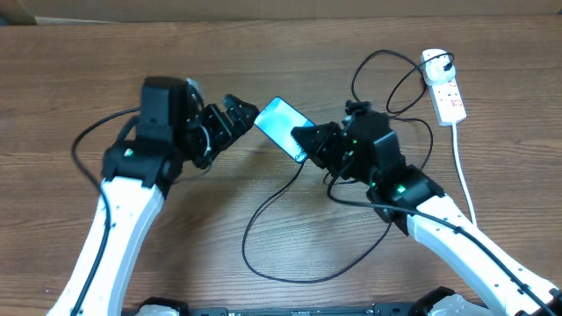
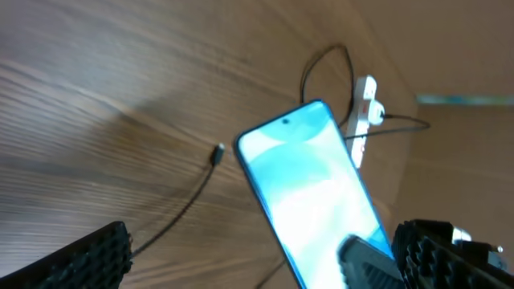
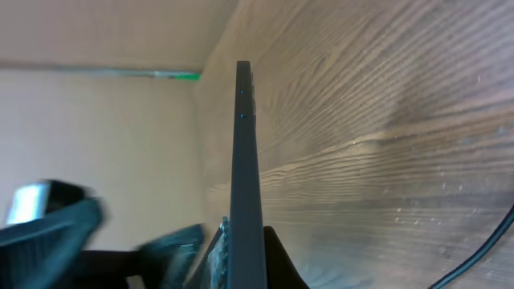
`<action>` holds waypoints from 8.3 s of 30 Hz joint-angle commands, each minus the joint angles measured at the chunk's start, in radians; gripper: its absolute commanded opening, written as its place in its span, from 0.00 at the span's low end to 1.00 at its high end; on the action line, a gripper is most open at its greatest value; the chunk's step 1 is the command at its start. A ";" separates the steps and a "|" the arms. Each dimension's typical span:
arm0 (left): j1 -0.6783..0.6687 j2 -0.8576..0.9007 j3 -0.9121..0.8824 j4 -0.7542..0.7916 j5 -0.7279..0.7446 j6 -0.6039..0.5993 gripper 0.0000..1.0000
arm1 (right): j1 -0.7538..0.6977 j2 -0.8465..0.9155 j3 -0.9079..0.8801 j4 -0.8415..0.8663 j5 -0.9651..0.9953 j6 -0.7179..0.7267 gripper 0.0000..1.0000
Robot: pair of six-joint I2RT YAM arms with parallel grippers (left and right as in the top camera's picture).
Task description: Plug charger to phone and switch on socket
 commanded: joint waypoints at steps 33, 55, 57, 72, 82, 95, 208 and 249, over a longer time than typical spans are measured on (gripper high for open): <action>-0.026 0.260 -0.005 0.257 0.548 -0.436 0.51 | -0.010 -0.019 0.021 0.009 -0.097 0.451 0.04; -0.026 0.260 -0.005 0.258 0.494 -0.533 0.29 | 0.004 -0.019 0.021 0.031 -0.120 0.476 0.04; -0.026 0.260 -0.005 0.258 0.494 -0.537 0.29 | 0.004 -0.019 0.021 0.031 -0.120 0.476 0.04; -0.026 0.260 -0.005 0.258 0.493 -0.540 0.12 | 0.042 -0.019 0.021 0.034 -0.114 0.502 0.06; -0.025 0.260 -0.005 0.258 0.478 -0.539 0.05 | 0.044 -0.019 0.021 0.031 -0.145 0.487 0.46; -0.021 0.260 -0.005 0.212 0.151 -0.399 0.04 | 0.032 -0.019 0.021 -0.007 -0.118 0.090 1.00; 0.333 -0.064 -0.003 0.123 0.503 0.247 0.04 | -0.162 0.505 0.445 -1.109 -0.945 -1.473 0.04; 0.410 -0.064 -0.003 0.053 0.309 0.255 0.04 | 0.009 0.506 0.445 -0.547 0.261 -0.335 0.04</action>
